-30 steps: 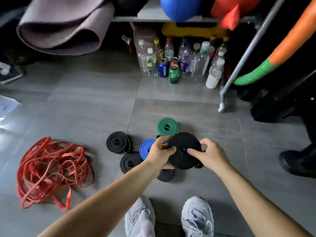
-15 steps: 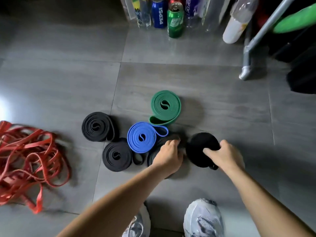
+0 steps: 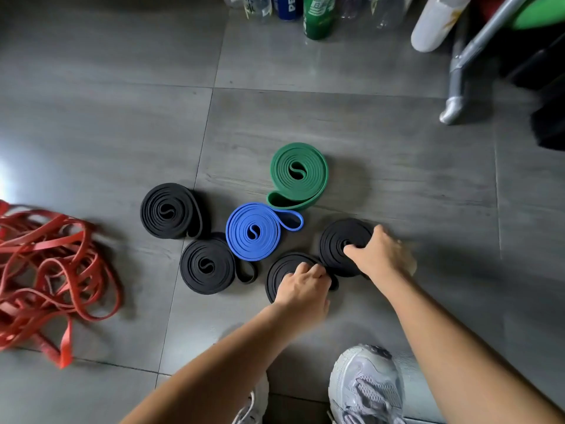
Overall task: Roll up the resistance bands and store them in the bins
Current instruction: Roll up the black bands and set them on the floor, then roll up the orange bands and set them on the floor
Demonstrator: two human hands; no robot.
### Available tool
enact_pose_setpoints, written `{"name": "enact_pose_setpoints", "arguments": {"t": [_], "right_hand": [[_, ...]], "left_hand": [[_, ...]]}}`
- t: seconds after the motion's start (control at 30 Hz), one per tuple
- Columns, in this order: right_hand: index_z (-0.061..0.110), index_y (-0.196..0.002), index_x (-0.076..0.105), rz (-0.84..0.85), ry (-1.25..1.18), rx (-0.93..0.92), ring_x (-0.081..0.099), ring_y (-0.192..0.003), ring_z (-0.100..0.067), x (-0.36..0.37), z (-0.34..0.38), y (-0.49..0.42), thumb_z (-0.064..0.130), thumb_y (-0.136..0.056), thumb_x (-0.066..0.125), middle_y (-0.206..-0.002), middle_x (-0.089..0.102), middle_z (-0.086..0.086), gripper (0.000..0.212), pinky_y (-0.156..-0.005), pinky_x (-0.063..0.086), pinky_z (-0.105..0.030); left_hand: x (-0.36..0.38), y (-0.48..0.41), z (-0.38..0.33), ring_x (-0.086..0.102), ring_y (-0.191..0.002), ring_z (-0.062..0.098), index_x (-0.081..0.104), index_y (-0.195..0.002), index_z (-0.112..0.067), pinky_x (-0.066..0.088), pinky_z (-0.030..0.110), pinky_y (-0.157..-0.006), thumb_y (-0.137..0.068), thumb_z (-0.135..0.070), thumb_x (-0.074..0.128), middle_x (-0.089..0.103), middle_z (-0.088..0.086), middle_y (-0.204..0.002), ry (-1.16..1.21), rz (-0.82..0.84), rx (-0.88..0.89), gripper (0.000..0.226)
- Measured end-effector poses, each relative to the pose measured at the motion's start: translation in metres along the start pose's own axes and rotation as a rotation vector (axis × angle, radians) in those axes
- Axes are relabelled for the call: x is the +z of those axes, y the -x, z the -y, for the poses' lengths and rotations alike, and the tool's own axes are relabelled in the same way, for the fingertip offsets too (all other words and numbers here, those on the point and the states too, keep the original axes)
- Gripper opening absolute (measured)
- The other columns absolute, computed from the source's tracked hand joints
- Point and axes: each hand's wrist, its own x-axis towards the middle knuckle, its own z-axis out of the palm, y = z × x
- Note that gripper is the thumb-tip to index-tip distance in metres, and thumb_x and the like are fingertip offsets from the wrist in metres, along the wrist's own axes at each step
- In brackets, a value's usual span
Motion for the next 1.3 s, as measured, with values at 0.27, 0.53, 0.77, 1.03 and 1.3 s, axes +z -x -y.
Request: {"name": "enact_pose_setpoints", "arguments": {"t": [0.27,0.53,0.77,1.03,1.3], "right_hand": [[0.014,-0.123,0.040,0.117,0.012,-0.127,0.053,-0.114,-0.034,-0.009,-0.021,0.011,0.059,-0.085,0.048,-0.127,0.055,-0.013,0.059,-0.078,0.043,-0.039],[0.014,-0.129,0.041,0.152,0.066,-0.287,0.047,-0.123,-0.033,-0.051,-0.010,0.085,0.051,-0.088,0.049,-0.136,0.048,-0.014,0.056,-0.094,0.043,-0.040],[0.020,-0.142,0.034,0.228,0.138,-0.536,0.040,-0.131,-0.028,-0.073,0.022,0.170,0.052,-0.087,0.052,-0.144,0.042,-0.010,0.066,-0.102,0.037,-0.037],[0.022,-0.142,0.034,0.261,0.217,-0.750,0.041,-0.131,-0.024,-0.085,0.066,0.239,0.049,-0.087,0.052,-0.144,0.042,-0.006,0.064,-0.103,0.035,-0.034],[0.026,-0.143,0.030,0.365,0.372,-0.843,0.045,-0.124,-0.022,-0.046,0.146,0.241,0.048,-0.090,0.051,-0.140,0.043,-0.005,0.062,-0.098,0.037,-0.033]], "left_hand": [[-0.017,0.024,0.027,0.051,-0.120,0.026,0.052,-0.131,-0.016,0.042,0.032,-0.099,-0.091,-0.017,0.048,0.031,-0.002,-0.149,0.308,-0.105,0.025,0.040],[-0.095,0.131,0.073,0.057,-0.108,0.026,0.057,-0.122,-0.014,0.045,0.029,-0.089,-0.092,-0.020,0.050,0.050,0.004,-0.127,0.171,-0.111,-0.122,0.032],[-0.123,0.247,0.106,0.058,-0.109,0.024,0.052,-0.129,-0.019,0.044,0.031,-0.094,-0.093,-0.028,0.053,0.048,0.004,-0.132,0.111,-0.121,-0.251,0.037],[-0.122,0.291,0.136,0.056,-0.109,0.023,0.051,-0.130,-0.019,0.043,0.028,-0.087,-0.093,-0.034,0.052,0.052,0.006,-0.127,0.101,-0.147,-0.359,0.040],[-0.077,0.276,0.217,0.058,-0.107,0.027,0.055,-0.126,-0.015,0.048,0.034,-0.088,-0.090,-0.026,0.053,0.059,0.009,-0.122,0.290,-0.149,-0.491,0.037]]}}
